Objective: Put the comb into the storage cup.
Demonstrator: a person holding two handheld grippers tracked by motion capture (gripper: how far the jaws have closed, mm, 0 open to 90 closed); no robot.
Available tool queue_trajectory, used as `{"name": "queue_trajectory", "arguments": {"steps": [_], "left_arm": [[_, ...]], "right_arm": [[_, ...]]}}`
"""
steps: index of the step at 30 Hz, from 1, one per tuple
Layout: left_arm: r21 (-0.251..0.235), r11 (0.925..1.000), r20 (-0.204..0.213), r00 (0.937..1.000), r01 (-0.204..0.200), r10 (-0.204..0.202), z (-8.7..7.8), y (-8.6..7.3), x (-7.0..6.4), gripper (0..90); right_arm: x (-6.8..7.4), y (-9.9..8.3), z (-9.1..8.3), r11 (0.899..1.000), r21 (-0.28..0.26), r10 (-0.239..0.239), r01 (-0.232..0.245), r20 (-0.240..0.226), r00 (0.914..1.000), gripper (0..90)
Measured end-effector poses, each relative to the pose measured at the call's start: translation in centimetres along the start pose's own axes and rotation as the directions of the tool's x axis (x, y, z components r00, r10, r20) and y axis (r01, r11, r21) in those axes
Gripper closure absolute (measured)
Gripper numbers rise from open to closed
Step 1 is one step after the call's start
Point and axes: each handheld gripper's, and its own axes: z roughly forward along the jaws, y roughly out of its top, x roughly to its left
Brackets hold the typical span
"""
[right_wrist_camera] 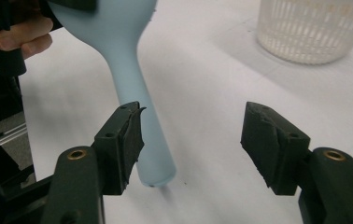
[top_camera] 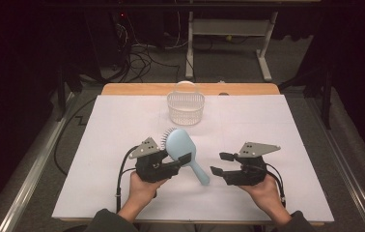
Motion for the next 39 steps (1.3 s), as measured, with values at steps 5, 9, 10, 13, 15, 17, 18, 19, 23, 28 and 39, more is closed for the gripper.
{"name": "queue_trajectory", "arguments": {"steps": [5,9,10,13,15,17,18,19,23,28,39], "left_arm": [[0.002,1.0000,-0.003,1.0000,0.000,0.000,0.0,0.0,0.0,51.2],[0.001,1.0000,-0.003,1.0000,0.001,-0.001,0.0,0.0,0.0,51.1],[0.001,1.0000,-0.004,1.0000,0.001,-0.001,-0.1,0.0,0.0,51.2],[-0.001,1.0000,-0.007,1.0000,0.002,-0.002,-0.1,0.0,0.0,51.1],[-0.002,1.0000,-0.008,1.0000,0.000,0.000,-0.2,0.1,0.0,51.1],[-0.002,1.0000,-0.010,0.9999,-0.001,0.001,-0.2,0.1,0.1,51.1],[-0.002,1.0000,-0.011,0.9999,-0.001,0.001,-0.2,0.1,0.1,51.1],[-0.002,1.0000,-0.011,0.9999,-0.001,0.001,-0.2,0.1,0.1,51.1],[-0.003,1.0000,-0.013,0.9999,0.001,-0.001,-0.3,0.1,0.1,51.1],[-0.009,1.0000,-0.014,0.9999,-0.001,0.001,-0.5,0.3,0.1,51.1],[-0.011,0.9999,-0.047,0.9989,0.003,-0.004,-1.0,0.8,0.6,51.0]], "right_arm": [[-0.7,-0.8,-1.3,0.999,-0.030,0.020,-0.019,0.035,0.9992,35.9],[-1.4,-1.4,-2.3,0.998,-0.050,0.038,-0.036,0.053,0.9979,34.5],[-1.5,-1.6,-2.5,0.998,-0.053,0.044,-0.041,0.057,0.9974,34.2],[-2.0,-2.3,-3.2,0.997,-0.066,0.055,-0.050,0.070,0.9961,32.9],[-2.2,-2.8,-3.6,0.996,-0.078,0.058,-0.052,0.080,0.9951,31.8],[-2.5,-3.3,-4.1,0.994,-0.090,0.066,-0.058,0.092,0.9935,31.2],[-2.7,-3.5,-4.3,0.993,-0.096,0.071,-0.062,0.094,0.9930,31.0],[-2.8,-3.8,-4.6,0.992,-0.102,0.081,-0.071,0.096,0.9921,30.8],[-3.4,-4.6,-5.5,0.987,-0.128,0.108,-0.093,0.114,0.9875,30.2],[-3.9,-5.5,-6.4,0.982,-0.155,0.127,-0.105,0.135,0.9827,29.8],[-4.5,-7.3,-7.2,0.978,-0.174,0.148,-0.118,0.169,0.9746,28.4]]}}
